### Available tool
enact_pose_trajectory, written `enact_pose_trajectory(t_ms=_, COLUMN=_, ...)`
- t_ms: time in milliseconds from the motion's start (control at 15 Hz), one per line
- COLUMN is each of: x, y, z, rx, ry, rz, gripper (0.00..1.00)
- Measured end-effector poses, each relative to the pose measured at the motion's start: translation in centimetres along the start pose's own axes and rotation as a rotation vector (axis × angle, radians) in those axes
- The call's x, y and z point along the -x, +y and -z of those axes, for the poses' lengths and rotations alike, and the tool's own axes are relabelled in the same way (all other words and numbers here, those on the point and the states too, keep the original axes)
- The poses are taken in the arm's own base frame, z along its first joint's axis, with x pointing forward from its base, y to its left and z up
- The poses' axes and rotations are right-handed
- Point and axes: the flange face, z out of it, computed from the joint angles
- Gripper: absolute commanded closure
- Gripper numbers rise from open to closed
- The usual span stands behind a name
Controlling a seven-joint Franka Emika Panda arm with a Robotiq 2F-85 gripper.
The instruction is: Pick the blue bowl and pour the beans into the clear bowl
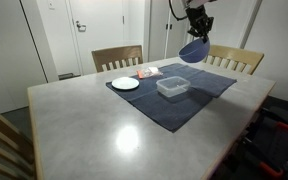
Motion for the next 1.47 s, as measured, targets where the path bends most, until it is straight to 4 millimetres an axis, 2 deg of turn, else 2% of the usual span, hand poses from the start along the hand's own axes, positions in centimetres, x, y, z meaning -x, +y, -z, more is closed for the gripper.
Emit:
enact_pose_trajectory(t_ms=733, x=3.0, y=-6.0, z=0.7, rx=0.037, ry=-0.023, rz=0.057, gripper=0.99)
enact_pose_trajectory(t_ms=1200, x=4.5, y=-7.9, z=1.0, rx=0.067, ry=-0.042, rz=0.094, gripper=0.99)
enact_pose_trajectory(t_ms=1467, x=4.5, y=-9.0, z=0.2, rx=0.062, ry=-0.064, rz=0.106, gripper=0.99)
